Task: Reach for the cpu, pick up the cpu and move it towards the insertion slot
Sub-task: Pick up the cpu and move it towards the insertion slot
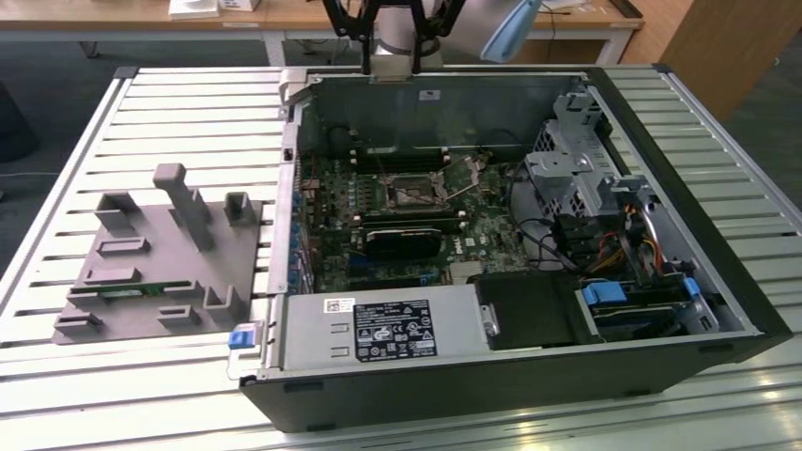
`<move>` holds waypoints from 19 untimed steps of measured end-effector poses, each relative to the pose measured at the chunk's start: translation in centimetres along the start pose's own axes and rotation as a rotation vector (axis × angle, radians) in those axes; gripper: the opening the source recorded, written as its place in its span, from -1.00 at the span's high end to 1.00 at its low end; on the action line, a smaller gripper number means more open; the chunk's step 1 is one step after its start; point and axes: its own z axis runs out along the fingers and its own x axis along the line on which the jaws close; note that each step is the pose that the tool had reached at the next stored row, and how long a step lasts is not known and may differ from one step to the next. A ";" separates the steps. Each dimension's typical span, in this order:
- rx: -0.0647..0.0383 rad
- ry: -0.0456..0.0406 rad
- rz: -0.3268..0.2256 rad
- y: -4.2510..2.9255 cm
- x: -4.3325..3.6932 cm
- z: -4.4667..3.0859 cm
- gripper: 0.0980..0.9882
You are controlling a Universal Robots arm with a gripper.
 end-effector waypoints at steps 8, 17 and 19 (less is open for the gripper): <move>-0.001 -0.0005 0.009 0.31 -1.65 0.22 0.00; -0.002 -0.0010 0.016 0.74 -3.30 0.36 0.00; -0.002 -0.0012 0.018 0.85 -3.65 0.38 0.00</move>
